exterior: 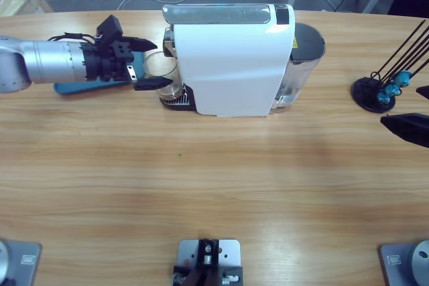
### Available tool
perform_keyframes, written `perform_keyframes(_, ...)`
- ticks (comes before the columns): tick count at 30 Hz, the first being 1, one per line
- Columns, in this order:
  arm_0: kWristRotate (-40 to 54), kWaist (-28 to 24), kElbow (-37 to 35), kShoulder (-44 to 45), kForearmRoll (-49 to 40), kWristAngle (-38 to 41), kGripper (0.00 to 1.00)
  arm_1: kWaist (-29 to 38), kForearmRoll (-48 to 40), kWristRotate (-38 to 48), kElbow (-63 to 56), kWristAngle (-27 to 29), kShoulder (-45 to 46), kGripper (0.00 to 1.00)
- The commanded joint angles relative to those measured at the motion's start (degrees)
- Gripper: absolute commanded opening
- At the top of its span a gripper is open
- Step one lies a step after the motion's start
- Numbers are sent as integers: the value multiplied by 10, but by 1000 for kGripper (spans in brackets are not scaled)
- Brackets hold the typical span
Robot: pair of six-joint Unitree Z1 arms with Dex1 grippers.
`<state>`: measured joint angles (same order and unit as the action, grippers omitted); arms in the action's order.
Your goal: Pour coffee
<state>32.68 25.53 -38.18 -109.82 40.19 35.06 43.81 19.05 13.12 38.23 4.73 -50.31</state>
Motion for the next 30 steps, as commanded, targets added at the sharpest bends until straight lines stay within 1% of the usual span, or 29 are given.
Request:
perform_keyframes(1,-6,-5,-8,-34,4,12,970,5,-5,5,-21,-9,-18,1000)
perform_keyframes(2,-6,-5,-9,-34,3,15,953,5,-5,5,-21,-9,-17,1000)
perform_keyframes(8,-7,-3,-15,-39,3,20,932,5,-5,5,-21,-9,-17,1000)
perform_keyframes(12,-12,0,-24,-43,-2,19,823,5,-5,5,-21,-8,-17,1000)
perform_keyframes(16,-15,0,-28,-44,-6,18,597,5,-6,5,-23,-7,-15,1000)
perform_keyframes(17,-15,1,-28,-44,-6,17,574,5,-6,5,-23,-6,-14,1000)
perform_keyframes(18,-15,2,-28,-44,-6,17,526,5,-6,5,-23,-6,-13,1000)
perform_keyframes(30,-14,3,-29,-44,-8,19,522,5,-10,6,-27,-6,-11,1000)
